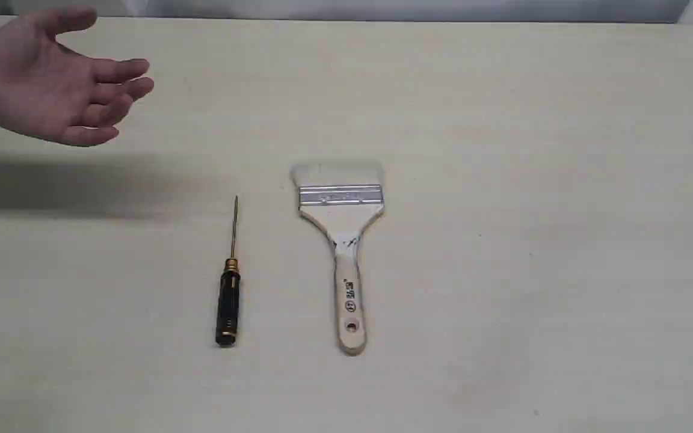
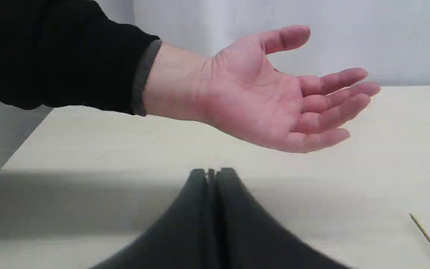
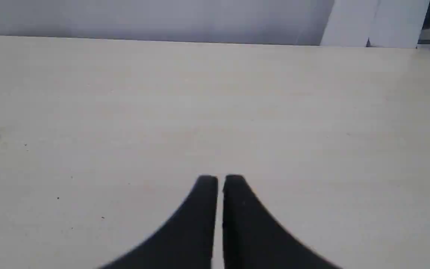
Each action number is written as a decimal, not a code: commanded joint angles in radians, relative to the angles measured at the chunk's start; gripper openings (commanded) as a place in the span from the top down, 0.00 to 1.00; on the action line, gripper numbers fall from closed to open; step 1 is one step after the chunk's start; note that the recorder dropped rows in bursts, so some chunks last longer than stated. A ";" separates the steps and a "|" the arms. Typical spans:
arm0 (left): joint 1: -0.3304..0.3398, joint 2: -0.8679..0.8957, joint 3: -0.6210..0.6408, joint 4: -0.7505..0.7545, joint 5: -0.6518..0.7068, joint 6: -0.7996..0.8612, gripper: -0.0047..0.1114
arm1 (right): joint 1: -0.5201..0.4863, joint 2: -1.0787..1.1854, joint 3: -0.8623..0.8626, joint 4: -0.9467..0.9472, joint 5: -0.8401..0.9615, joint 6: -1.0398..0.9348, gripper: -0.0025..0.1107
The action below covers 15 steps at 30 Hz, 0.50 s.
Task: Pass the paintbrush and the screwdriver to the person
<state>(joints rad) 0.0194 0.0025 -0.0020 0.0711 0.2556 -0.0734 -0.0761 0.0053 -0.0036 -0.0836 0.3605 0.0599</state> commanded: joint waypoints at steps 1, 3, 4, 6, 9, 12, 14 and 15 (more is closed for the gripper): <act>-0.008 -0.002 0.002 -0.002 -0.006 -0.002 0.96 | -0.003 -0.005 0.004 0.000 -0.012 0.001 0.94; -0.008 -0.002 0.002 -0.002 -0.006 -0.002 0.96 | -0.003 -0.005 0.004 0.000 -0.012 0.001 0.94; -0.008 -0.002 0.002 -0.002 -0.006 -0.002 0.96 | -0.003 -0.005 0.004 0.000 -0.012 0.001 0.94; -0.008 -0.002 0.002 -0.002 -0.006 -0.002 0.96 | -0.003 -0.005 0.004 0.000 -0.012 0.001 0.94; -0.008 -0.002 0.002 -0.002 -0.006 -0.002 0.96 | -0.003 -0.005 0.004 0.000 -0.012 0.001 0.94; -0.008 -0.002 0.002 -0.004 -0.003 -0.002 0.96 | -0.003 -0.005 0.004 0.000 -0.012 0.001 0.94; -0.008 -0.002 0.002 -0.004 -0.005 -0.002 0.96 | -0.003 -0.005 0.004 -0.001 -0.016 -0.001 0.94; -0.008 -0.002 0.002 -0.004 -0.005 -0.002 0.96 | -0.003 -0.005 0.004 -0.008 -0.026 -0.004 0.94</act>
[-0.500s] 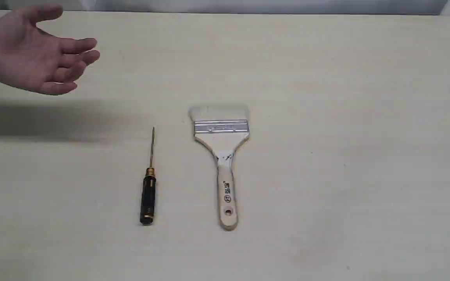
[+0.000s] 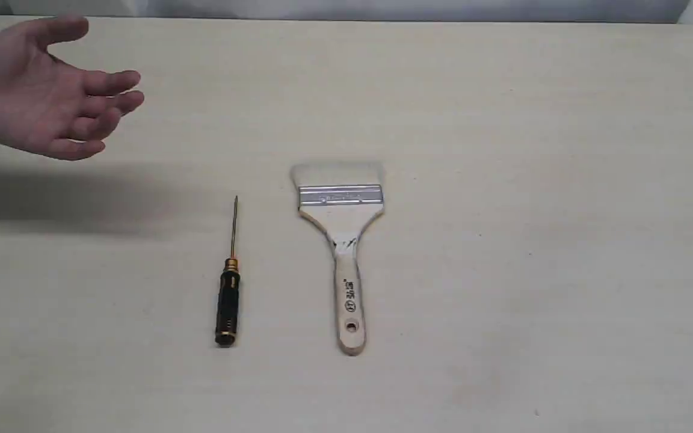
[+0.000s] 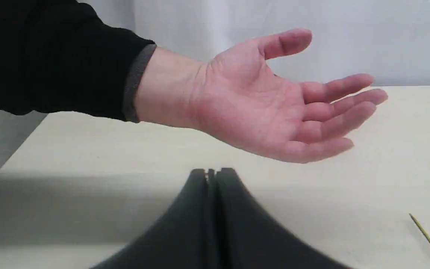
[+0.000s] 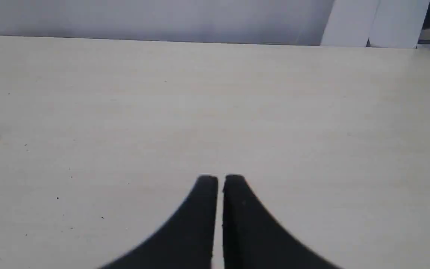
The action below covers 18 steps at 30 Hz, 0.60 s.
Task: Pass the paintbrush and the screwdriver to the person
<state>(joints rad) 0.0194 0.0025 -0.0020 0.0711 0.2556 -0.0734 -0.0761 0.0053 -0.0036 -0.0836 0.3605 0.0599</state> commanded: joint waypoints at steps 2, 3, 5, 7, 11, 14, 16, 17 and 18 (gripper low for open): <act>-0.008 -0.002 0.002 -0.004 -0.005 -0.002 0.96 | -0.003 -0.005 0.004 -0.013 -0.140 -0.004 0.94; -0.008 -0.002 0.002 -0.004 -0.005 -0.002 0.96 | -0.003 -0.005 0.004 -0.011 -0.202 -0.004 0.94; -0.008 -0.002 0.002 -0.004 -0.005 -0.002 0.96 | -0.003 -0.005 0.004 -0.003 -0.322 -0.004 0.94; -0.008 -0.002 0.002 -0.004 -0.005 -0.002 0.96 | -0.003 -0.005 0.004 -0.003 -0.418 -0.004 0.94; -0.008 -0.002 0.002 -0.004 -0.005 -0.002 0.96 | -0.003 -0.005 0.004 -0.003 -0.514 -0.004 0.94; -0.008 -0.002 0.002 -0.004 -0.005 -0.002 0.96 | -0.003 -0.005 0.004 0.004 -0.656 0.005 0.94; -0.008 -0.002 0.002 -0.003 -0.005 -0.002 0.96 | 0.002 -0.005 0.004 0.057 -0.732 0.304 0.94; -0.008 -0.002 0.002 -0.003 -0.005 -0.002 0.96 | 0.009 -0.005 0.004 0.050 -0.730 0.499 0.94; -0.008 -0.002 0.002 -0.003 -0.005 -0.002 0.96 | 0.009 -0.005 0.004 0.025 -0.730 0.607 0.94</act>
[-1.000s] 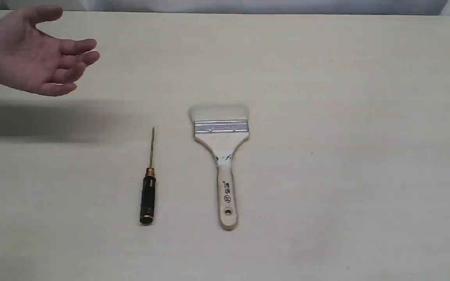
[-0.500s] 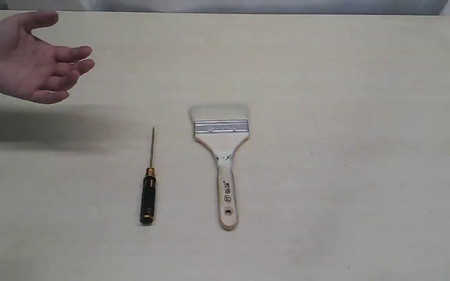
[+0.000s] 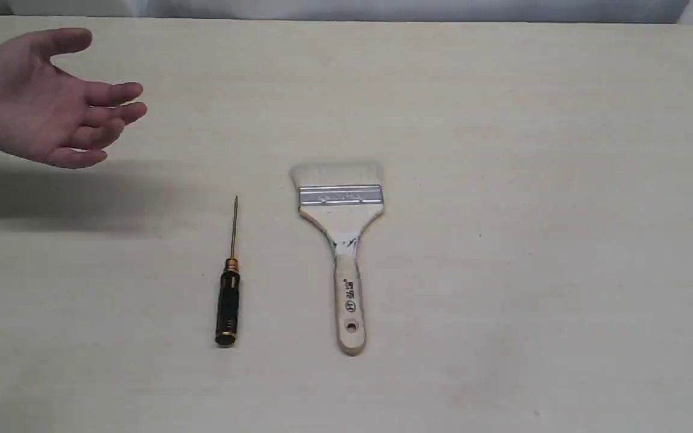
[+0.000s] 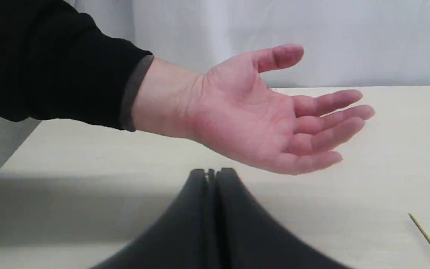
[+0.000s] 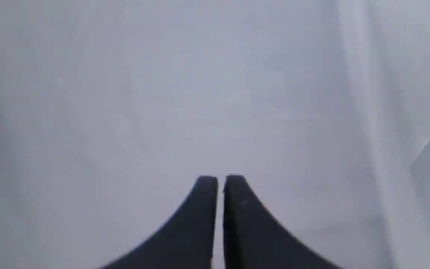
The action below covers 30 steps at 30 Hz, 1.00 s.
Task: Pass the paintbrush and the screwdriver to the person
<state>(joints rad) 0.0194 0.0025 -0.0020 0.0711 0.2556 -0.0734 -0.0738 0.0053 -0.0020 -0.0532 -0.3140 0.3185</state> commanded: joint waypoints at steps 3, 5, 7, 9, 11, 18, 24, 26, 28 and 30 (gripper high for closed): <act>-0.008 -0.002 0.002 -0.003 -0.005 -0.002 0.96 | 0.007 -0.005 0.002 -0.272 -0.174 0.592 0.94; -0.008 -0.002 0.002 -0.003 -0.005 -0.002 0.96 | 0.007 -0.005 0.002 -0.523 -0.331 0.749 0.94; -0.008 -0.002 0.002 -0.003 -0.007 -0.002 0.96 | 0.007 -0.005 -0.028 -0.754 -0.432 0.857 0.94; -0.008 -0.002 0.002 0.000 -0.008 -0.002 0.96 | 0.005 0.011 -0.112 -1.029 -0.570 0.873 0.88; -0.008 -0.002 0.002 0.000 -0.008 -0.002 0.96 | 0.001 0.034 -0.180 -1.106 -0.631 0.867 0.80; -0.008 -0.002 0.002 0.000 -0.008 -0.002 0.96 | -0.048 0.149 -0.413 -0.979 -0.563 0.625 0.69; -0.008 -0.002 0.002 0.000 -0.008 -0.002 0.96 | -0.087 0.361 -0.648 -1.143 -0.345 0.587 0.69; -0.008 -0.002 0.002 0.000 -0.008 -0.002 0.96 | -0.087 0.438 -0.678 -1.157 -0.240 0.529 0.69; -0.008 -0.002 0.002 0.000 -0.008 -0.002 0.96 | -0.087 0.527 -0.697 -1.157 -0.121 0.395 0.69; -0.008 -0.002 0.002 0.000 -0.008 -0.002 0.96 | -0.087 0.639 -0.723 -1.179 0.080 0.210 0.69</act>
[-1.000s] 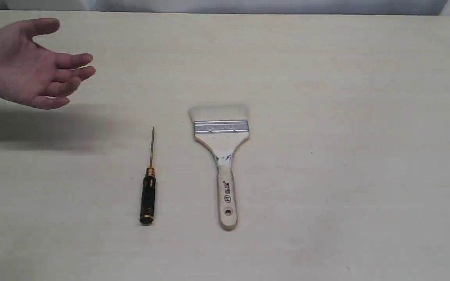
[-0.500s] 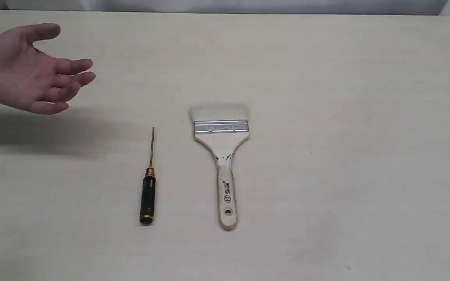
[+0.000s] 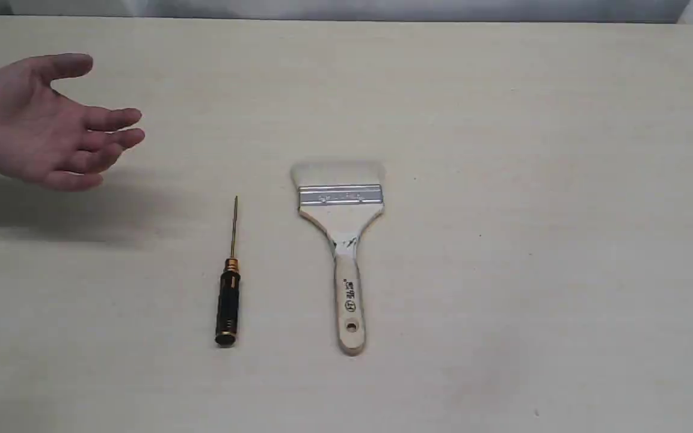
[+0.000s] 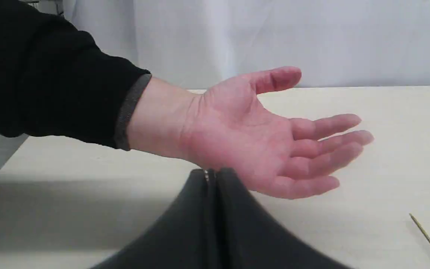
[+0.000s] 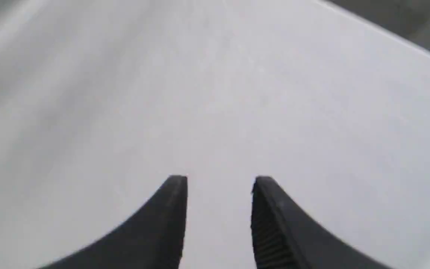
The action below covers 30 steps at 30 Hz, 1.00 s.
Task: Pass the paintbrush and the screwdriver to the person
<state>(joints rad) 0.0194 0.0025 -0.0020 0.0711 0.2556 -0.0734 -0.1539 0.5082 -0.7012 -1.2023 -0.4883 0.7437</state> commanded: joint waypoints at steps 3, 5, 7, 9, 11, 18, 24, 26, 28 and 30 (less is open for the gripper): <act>-0.008 -0.002 0.002 0.000 -0.008 -0.002 0.96 | 0.034 0.283 -0.070 -0.014 0.588 -0.251 0.69; -0.008 -0.002 0.002 0.000 -0.008 -0.002 0.96 | 0.086 0.353 -0.092 0.059 0.708 -0.212 0.69; -0.008 -0.002 0.002 -0.004 -0.005 -0.002 0.96 | 0.141 0.432 -0.111 0.199 0.798 -0.171 0.69; -0.008 -0.002 0.002 -0.004 -0.005 -0.002 0.96 | 0.211 0.535 -0.131 0.400 0.876 -0.189 0.69; -0.008 -0.002 0.002 -0.004 -0.005 -0.002 0.96 | 0.270 0.628 -0.142 0.551 0.926 -0.283 0.68; -0.008 -0.002 0.002 -0.004 -0.005 -0.002 0.96 | 0.548 0.980 -0.240 0.953 1.045 -0.514 0.52; -0.008 -0.002 0.002 -0.004 -0.005 -0.002 0.96 | 0.743 1.214 -0.449 1.049 1.199 -0.532 0.52; -0.008 -0.002 0.002 -0.004 -0.005 -0.002 0.96 | 0.792 1.290 -0.541 1.085 1.286 -0.520 0.52; -0.008 -0.002 0.002 -0.004 -0.005 -0.002 0.96 | 0.825 1.350 -0.610 1.130 1.336 -0.520 0.52; -0.008 -0.002 0.002 -0.004 -0.005 -0.002 0.96 | 0.851 1.408 -0.664 1.154 1.364 -0.520 0.52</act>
<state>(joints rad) 0.0194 0.0025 -0.0020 0.0711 0.2556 -0.0734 0.6801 1.8781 -1.3270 -0.0738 0.8323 0.2237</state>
